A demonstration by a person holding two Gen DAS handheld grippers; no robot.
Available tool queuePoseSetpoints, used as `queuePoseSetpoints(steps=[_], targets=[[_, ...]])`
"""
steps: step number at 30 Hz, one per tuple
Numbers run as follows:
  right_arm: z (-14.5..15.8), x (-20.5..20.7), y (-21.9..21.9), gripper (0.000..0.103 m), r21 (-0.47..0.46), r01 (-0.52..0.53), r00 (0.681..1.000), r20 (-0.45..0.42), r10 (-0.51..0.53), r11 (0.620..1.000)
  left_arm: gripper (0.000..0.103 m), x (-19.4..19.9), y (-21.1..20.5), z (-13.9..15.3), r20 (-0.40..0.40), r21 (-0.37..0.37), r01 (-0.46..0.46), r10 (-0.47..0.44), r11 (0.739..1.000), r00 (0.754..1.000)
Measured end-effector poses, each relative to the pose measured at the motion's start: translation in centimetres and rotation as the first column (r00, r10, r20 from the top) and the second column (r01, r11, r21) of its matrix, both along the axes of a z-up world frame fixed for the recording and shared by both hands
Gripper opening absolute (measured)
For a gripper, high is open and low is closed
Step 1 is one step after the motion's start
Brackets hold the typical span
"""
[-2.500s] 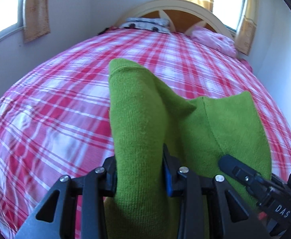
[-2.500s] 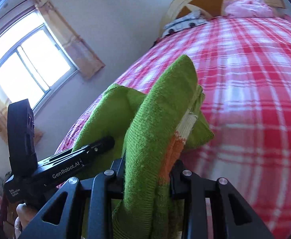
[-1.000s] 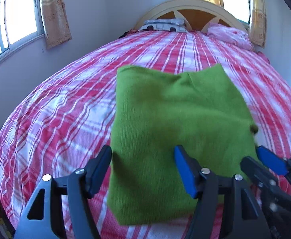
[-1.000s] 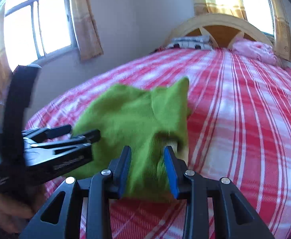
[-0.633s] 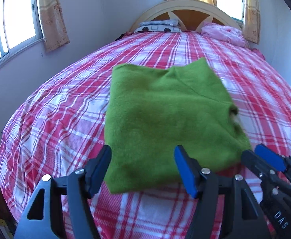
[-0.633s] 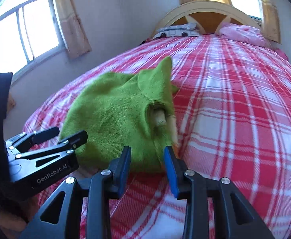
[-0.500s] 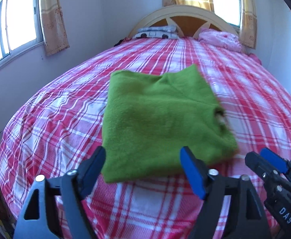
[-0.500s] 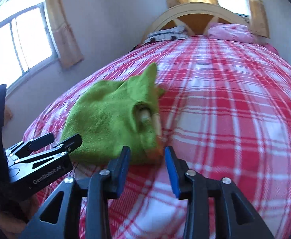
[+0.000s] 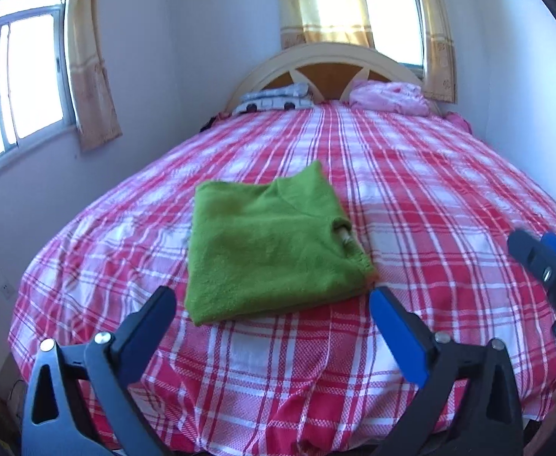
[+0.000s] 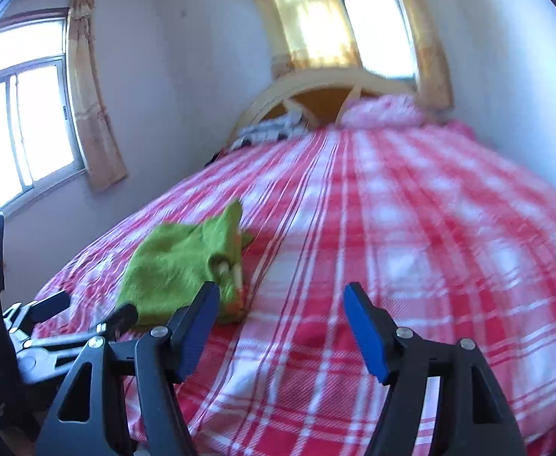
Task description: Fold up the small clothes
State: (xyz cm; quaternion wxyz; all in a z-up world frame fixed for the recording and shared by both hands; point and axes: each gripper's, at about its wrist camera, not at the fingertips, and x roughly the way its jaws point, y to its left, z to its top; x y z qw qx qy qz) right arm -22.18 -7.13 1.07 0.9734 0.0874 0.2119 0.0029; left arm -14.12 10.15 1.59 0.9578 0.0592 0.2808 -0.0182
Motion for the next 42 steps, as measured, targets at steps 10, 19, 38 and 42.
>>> queuePoseSetpoints(steps=[10,19,38,42], targets=[[6.3,-3.8,3.3,0.081,-0.077,-0.028,0.983,0.182,0.041,0.997,0.103,-3.7,1.3,2.7,0.131,0.029,-0.053,0.049,0.998,0.99],[4.9,-5.7,3.5,0.082,-0.084,0.077,0.977,0.206,-0.058,0.993,0.103,-4.4,2.3,2.9,0.132,-0.029,-0.058,0.061,0.998,0.989],[3.7,-5.2,3.7,0.082,-0.066,0.06,0.988,0.143,-0.05,0.996,0.103,-4.4,1.4,2.0,0.09,-0.002,-0.052,0.052,0.999,0.995],[3.7,-5.2,3.7,0.082,-0.065,0.061,0.988,0.145,-0.051,0.996,0.103,-4.5,1.2,2.1,0.094,0.006,-0.048,0.048,0.999,0.994]])
